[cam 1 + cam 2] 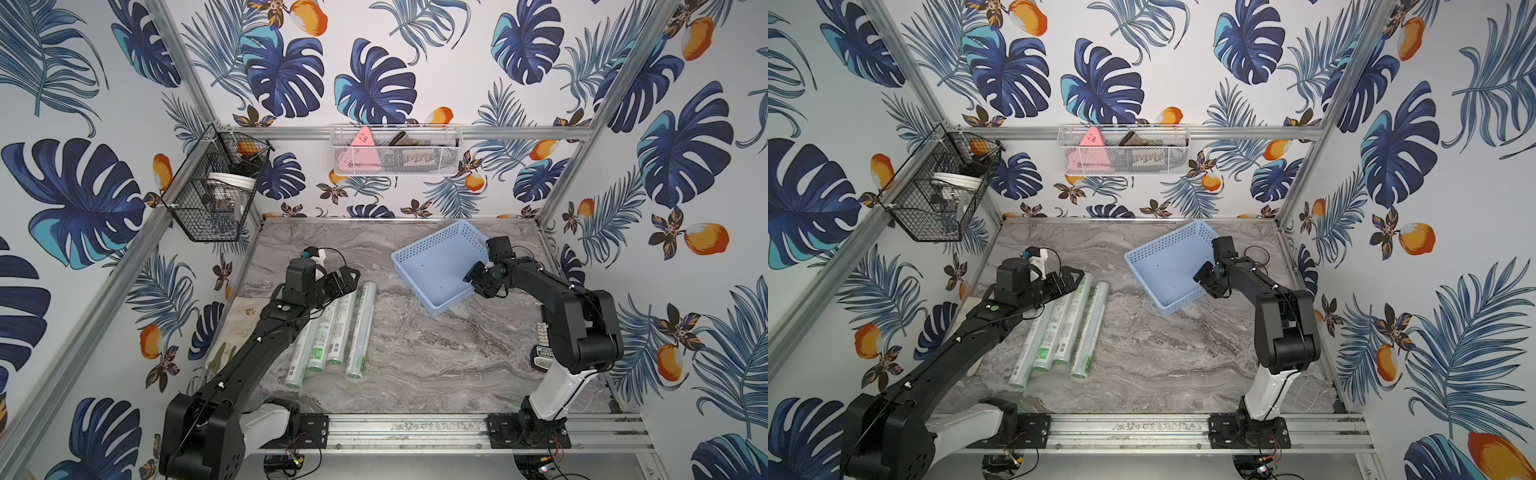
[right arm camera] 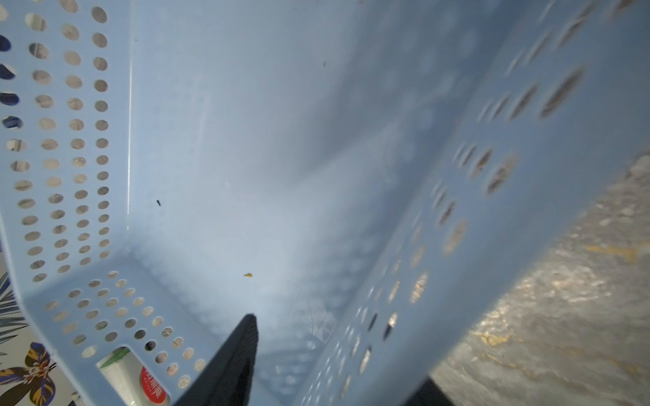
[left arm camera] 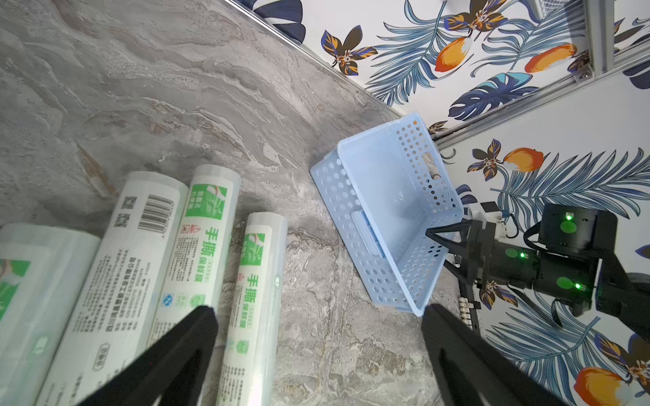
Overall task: Put the plastic wrap into the basket
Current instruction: Adjust the basket at the center of the board.
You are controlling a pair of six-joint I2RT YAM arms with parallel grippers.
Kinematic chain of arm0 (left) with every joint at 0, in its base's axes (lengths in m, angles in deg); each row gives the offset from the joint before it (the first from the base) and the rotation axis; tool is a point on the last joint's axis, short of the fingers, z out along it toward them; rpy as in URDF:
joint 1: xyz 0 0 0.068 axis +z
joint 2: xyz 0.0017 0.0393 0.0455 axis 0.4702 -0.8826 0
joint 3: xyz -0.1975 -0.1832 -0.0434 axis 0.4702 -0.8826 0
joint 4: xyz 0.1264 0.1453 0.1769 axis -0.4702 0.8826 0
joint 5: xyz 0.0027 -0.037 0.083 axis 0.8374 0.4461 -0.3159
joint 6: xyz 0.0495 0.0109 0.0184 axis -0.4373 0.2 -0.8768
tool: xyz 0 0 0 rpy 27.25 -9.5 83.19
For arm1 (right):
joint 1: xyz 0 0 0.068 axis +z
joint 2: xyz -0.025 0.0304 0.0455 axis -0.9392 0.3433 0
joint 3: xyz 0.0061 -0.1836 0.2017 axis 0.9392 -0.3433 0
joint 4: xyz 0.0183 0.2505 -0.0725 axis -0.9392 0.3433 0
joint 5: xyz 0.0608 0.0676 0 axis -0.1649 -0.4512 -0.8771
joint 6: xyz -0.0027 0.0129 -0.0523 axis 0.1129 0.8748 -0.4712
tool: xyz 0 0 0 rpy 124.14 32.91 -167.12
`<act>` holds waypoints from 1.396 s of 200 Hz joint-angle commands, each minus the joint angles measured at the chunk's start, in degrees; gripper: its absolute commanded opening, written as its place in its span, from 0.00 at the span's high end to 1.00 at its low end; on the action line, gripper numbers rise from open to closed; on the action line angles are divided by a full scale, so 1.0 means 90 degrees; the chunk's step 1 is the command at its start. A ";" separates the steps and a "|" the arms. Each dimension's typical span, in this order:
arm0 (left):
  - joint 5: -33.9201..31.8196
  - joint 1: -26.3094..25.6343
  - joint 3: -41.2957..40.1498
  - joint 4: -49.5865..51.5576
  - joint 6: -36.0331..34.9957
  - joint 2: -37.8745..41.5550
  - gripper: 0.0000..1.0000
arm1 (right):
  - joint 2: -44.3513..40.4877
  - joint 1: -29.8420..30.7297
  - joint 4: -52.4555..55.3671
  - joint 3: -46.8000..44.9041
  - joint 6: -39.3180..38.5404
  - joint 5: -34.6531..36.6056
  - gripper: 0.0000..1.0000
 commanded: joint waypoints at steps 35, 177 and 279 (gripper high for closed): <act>-0.0011 -0.0195 0.0030 0.0533 -0.0263 0.0238 0.01 | -0.0502 0.0018 0.0881 -0.0248 -0.1031 0.1073 0.69; 0.0020 -0.1845 0.2512 0.0644 -0.0883 -0.2730 0.01 | -0.0340 -0.0243 0.1059 -0.0313 -0.1902 0.0473 0.77; -0.0216 -0.1894 0.1569 0.0417 -0.0665 -0.2601 0.01 | 0.0471 0.0539 0.1629 0.0281 -0.3361 0.0321 0.86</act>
